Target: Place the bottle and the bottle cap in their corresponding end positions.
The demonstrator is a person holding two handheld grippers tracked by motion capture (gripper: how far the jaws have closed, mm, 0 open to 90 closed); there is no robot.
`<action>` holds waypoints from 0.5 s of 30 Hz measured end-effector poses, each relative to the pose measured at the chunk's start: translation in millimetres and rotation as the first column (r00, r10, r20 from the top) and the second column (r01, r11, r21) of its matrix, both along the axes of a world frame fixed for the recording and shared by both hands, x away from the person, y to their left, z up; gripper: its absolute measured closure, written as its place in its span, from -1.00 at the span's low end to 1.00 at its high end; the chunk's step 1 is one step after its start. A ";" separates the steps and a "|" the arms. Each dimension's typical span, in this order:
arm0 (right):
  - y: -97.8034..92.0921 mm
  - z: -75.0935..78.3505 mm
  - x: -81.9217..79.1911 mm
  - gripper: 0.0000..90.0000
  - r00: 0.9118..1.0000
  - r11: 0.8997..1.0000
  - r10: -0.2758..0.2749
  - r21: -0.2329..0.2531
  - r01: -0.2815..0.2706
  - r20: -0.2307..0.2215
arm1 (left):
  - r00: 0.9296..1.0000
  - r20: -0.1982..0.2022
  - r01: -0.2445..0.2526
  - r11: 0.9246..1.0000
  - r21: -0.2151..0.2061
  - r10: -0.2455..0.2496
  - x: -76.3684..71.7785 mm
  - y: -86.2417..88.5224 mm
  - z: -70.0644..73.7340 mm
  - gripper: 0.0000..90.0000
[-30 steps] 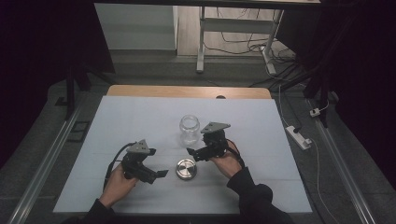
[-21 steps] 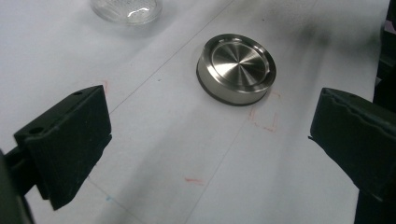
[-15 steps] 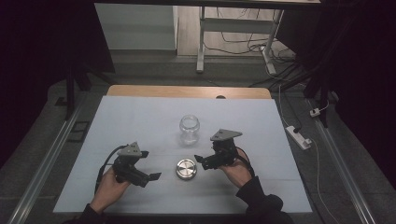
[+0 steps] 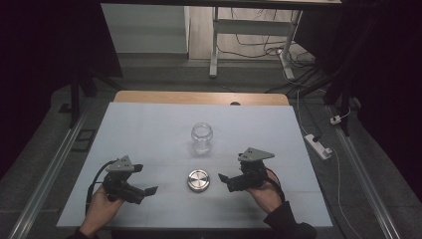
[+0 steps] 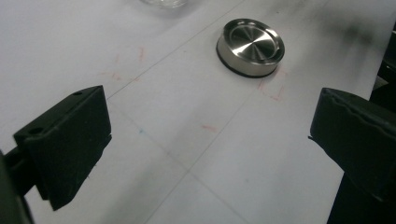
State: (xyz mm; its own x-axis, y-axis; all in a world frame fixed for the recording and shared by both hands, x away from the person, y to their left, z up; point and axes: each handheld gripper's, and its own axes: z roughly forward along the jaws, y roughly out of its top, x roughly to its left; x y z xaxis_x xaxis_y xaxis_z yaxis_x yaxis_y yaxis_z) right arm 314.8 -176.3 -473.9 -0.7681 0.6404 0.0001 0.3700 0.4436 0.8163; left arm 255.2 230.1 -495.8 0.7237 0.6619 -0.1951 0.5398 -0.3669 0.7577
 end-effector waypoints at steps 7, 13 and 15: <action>-22.2 -0.4 -11.7 -1.00 0.999 0.999 -0.049 0.011 0.048 0.008 | 0.998 -0.003 -0.057 0.998 -0.004 0.057 -13.3 17.4 -3.3 -1.00; -42.2 -1.3 -21.8 -1.00 0.995 0.995 -0.097 0.015 0.096 0.006 | 0.995 -0.005 -0.104 0.994 -0.012 0.104 -25.5 32.3 -7.4 -1.00; -49.1 -1.7 -25.7 -1.00 0.993 0.993 -0.115 0.016 0.115 0.007 | 0.993 -0.002 -0.119 0.993 -0.007 0.119 -29.7 36.9 -9.0 -1.00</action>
